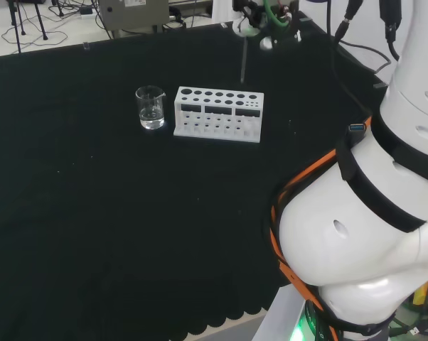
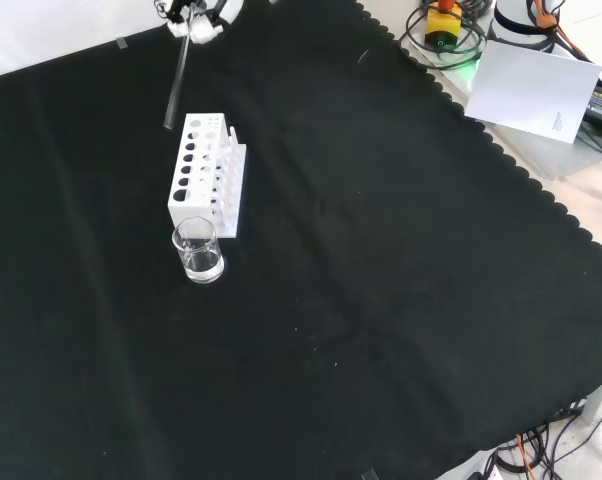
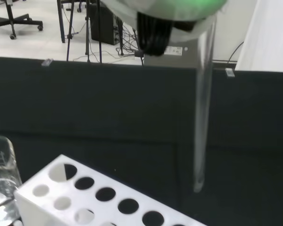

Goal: Take the glass rod from the white test tube rack.

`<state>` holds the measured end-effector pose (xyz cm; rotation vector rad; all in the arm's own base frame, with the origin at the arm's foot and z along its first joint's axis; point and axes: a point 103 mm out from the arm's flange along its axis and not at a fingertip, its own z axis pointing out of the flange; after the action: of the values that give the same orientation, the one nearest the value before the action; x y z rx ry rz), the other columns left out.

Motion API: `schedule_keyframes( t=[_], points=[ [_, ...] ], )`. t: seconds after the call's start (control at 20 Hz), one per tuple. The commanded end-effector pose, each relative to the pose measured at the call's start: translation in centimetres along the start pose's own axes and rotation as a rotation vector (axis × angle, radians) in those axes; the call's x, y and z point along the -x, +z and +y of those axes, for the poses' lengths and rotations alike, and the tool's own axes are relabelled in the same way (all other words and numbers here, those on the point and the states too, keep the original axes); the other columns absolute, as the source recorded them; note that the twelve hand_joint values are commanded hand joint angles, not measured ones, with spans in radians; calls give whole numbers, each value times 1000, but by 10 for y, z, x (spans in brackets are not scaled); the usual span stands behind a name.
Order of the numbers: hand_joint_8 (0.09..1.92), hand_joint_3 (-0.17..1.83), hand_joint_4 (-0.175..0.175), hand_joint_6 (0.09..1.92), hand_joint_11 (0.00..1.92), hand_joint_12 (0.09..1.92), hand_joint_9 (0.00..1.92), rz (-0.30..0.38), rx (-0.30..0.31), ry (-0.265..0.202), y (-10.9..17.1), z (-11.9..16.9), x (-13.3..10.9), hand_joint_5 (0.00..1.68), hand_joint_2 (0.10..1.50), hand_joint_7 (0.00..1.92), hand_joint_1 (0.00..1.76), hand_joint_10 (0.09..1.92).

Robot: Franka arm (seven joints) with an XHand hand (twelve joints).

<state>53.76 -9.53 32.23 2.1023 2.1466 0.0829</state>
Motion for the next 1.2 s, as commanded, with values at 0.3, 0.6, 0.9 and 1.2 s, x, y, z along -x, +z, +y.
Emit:
schedule_keyframes(
  t=[0.3,0.6,0.9,1.2],
  points=[
    [1120,604,-175,609,1207,833,1638,-5,1,6,-34,-12,-17,1130,753,1171,1304,815],
    [1119,598,-175,597,1206,832,1637,-7,8,5,-39,-12,-18,1135,755,1171,1304,808],
    [1118,595,-175,588,1205,830,1635,-5,6,-8,-44,-10,-25,1139,755,1171,1305,801],
    [1117,592,-175,580,1203,830,1634,7,18,-26,-49,-12,-30,1142,756,1171,1305,793]
  ],
)
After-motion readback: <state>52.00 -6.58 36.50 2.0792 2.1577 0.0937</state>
